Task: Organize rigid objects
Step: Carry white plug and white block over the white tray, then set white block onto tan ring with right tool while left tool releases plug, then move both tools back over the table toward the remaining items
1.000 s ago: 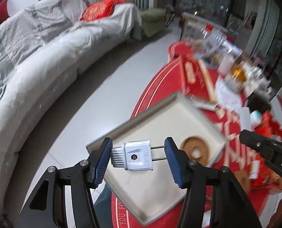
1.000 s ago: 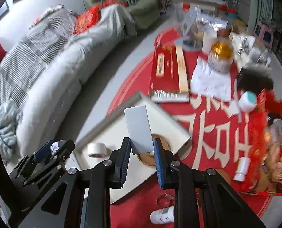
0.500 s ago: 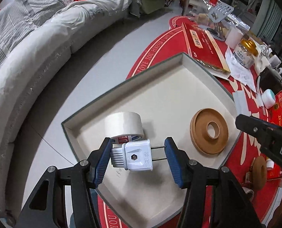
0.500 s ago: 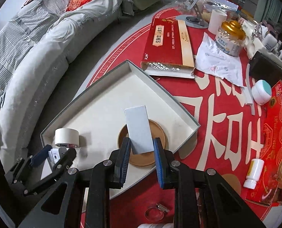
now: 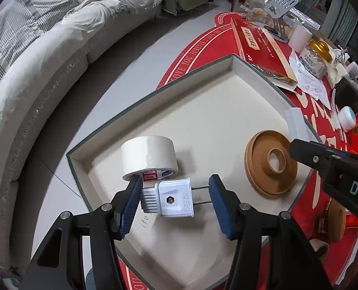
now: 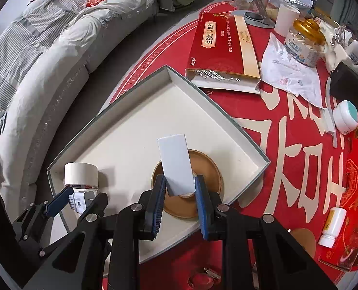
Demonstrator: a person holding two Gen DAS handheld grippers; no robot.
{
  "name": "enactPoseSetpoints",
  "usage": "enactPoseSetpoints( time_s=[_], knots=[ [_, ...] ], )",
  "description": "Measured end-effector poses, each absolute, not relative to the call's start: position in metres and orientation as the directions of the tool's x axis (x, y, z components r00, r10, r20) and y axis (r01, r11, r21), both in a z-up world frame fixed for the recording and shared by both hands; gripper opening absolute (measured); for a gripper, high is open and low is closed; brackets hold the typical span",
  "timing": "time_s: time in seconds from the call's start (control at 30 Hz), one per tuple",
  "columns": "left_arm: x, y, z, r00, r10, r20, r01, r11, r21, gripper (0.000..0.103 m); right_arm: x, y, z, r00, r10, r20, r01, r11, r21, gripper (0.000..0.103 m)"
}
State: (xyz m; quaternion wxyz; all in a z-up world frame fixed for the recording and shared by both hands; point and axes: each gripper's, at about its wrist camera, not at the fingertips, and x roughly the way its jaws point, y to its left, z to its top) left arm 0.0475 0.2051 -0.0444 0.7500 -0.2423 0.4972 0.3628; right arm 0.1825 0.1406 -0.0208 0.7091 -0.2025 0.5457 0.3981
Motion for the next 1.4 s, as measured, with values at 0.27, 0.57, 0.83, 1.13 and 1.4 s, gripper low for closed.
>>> enactPoseSetpoints(
  time_s=[0.27, 0.57, 0.83, 1.13, 1.4],
  knots=[
    [0.053, 0.204, -0.050, 0.235, 0.290, -0.928, -0.774, 0.633, 0.002, 0.060, 0.185, 0.146, -0.029, 0.070, 0.329, -0.942, -0.783, 0.603, 0.152, 0.026],
    [0.055, 0.208, -0.058, 0.216, 0.281, -0.935, -0.777, 0.629, 0.010, 0.061, 0.186, 0.152, -0.039, 0.060, 0.316, -0.947, -0.779, 0.607, 0.154, 0.026],
    [0.053, 0.213, -0.063, 0.151, 0.280, -0.948, -0.790, 0.610, 0.054, 0.087, 0.189, 0.150, -0.042, 0.069, 0.297, -0.952, -0.764, 0.629, 0.141, 0.098],
    [0.038, 0.209, -0.049, 0.171, 0.228, -0.959, -0.793, 0.610, 0.004, 0.103, 0.191, 0.103, -0.009, 0.170, 0.333, -0.928, -0.739, 0.666, 0.103, 0.100],
    [0.025, 0.159, -0.033, 0.283, 0.172, -0.943, -0.714, 0.695, -0.088, 0.103, 0.197, 0.003, -0.022, 0.130, 0.368, -0.921, -0.590, 0.775, 0.226, 0.100]
  ],
)
